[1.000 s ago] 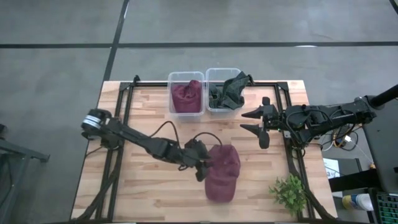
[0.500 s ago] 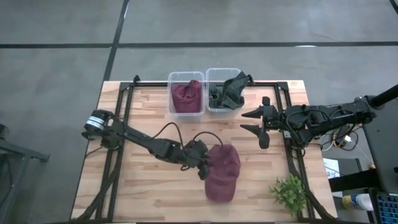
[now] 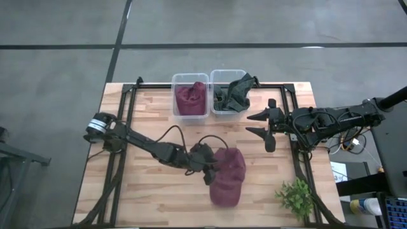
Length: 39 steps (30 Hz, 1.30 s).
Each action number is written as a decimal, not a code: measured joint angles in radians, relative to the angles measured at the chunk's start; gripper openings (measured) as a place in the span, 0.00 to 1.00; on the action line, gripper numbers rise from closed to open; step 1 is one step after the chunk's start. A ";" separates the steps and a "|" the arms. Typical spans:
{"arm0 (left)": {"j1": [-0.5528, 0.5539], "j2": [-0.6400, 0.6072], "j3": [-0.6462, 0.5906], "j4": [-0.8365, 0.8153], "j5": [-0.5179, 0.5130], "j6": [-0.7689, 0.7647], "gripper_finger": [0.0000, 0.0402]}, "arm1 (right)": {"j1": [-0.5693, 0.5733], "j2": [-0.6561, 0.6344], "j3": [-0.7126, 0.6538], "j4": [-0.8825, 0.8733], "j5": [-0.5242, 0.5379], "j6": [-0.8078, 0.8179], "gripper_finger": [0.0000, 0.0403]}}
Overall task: Pick & Place hat
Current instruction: Put the red cap into the left transparent bin
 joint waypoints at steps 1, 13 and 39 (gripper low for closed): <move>0.000 0.000 0.000 0.000 -0.006 0.010 0.47 | 0.000 0.000 0.000 0.000 0.000 0.000 0.50; 0.002 0.000 -0.001 -0.002 -0.062 -0.102 0.77 | 0.000 0.000 0.000 0.000 -0.002 -0.001 0.50; -0.071 0.054 0.213 -0.339 -0.291 -0.073 0.77 | 0.000 0.002 -0.001 0.000 0.001 -0.001 0.50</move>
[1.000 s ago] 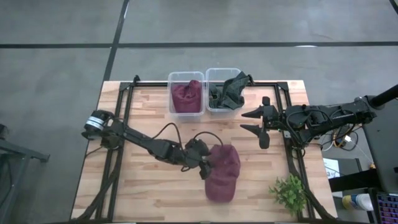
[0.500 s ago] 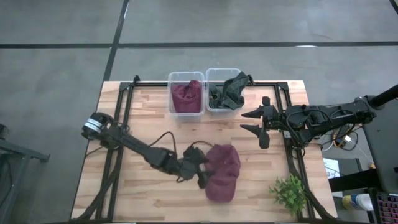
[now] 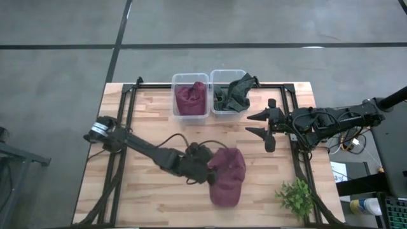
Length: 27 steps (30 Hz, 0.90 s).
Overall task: Pick & Place hat
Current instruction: Put the red cap into the left transparent bin
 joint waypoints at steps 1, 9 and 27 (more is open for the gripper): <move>0.013 0.015 0.012 -0.004 0.016 0.000 0.77 | 0.000 0.000 0.000 0.000 0.000 -0.001 0.50; 0.136 0.148 0.129 -0.223 0.182 -0.078 0.77 | 0.000 0.000 0.000 -0.001 0.000 -0.019 0.50; 0.169 0.274 0.195 -0.282 0.287 -0.142 0.77 | 0.000 0.000 0.000 -0.003 0.000 -0.031 0.50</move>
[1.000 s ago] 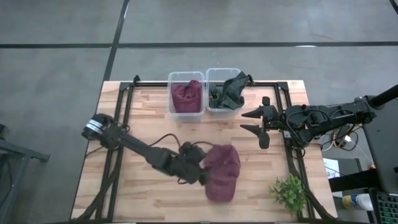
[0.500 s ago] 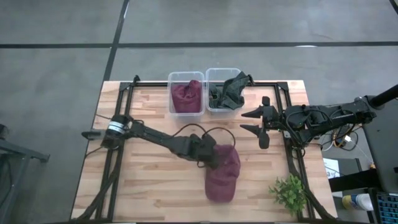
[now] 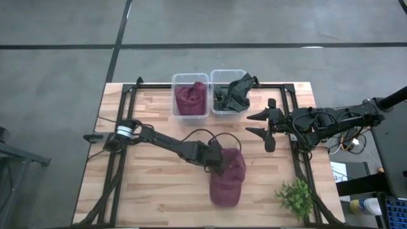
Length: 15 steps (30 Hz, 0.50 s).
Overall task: Pick & Place hat
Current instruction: Put the red cap into the left transparent bin
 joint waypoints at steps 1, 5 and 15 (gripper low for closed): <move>0.000 0.007 0.000 0.003 0.000 0.000 0.77 | 0.000 0.000 0.000 0.000 0.000 0.001 0.50; 0.002 0.028 0.000 0.037 0.008 0.000 0.77 | 0.000 0.000 0.000 -0.002 0.000 0.004 0.50; 0.000 0.094 0.000 0.084 -0.001 0.063 0.77 | 0.000 0.000 0.000 -0.002 0.000 0.003 0.50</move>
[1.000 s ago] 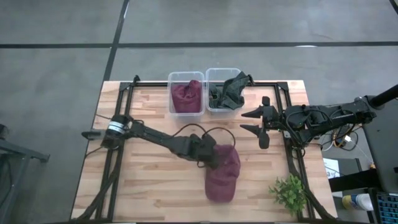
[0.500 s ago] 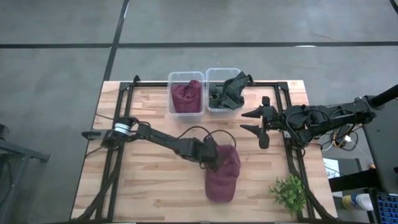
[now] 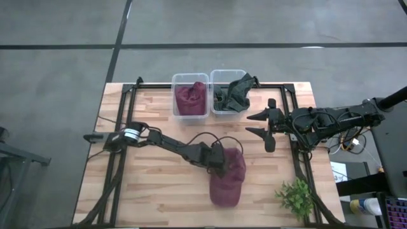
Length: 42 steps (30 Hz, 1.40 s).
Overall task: Pick & Place hat
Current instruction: Put the red cap into the left transparent bin
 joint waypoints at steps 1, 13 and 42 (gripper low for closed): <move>-0.002 0.005 0.000 0.005 -0.001 -0.003 0.77 | 0.000 0.000 0.000 -0.001 0.000 0.000 0.50; -0.003 0.016 0.000 0.013 -0.009 -0.050 0.74 | 0.000 0.000 0.000 -0.003 0.000 -0.003 0.50; -0.005 -0.219 0.000 -0.150 -0.190 -0.030 0.00 | 0.000 -0.009 0.000 -0.014 0.000 -0.028 0.50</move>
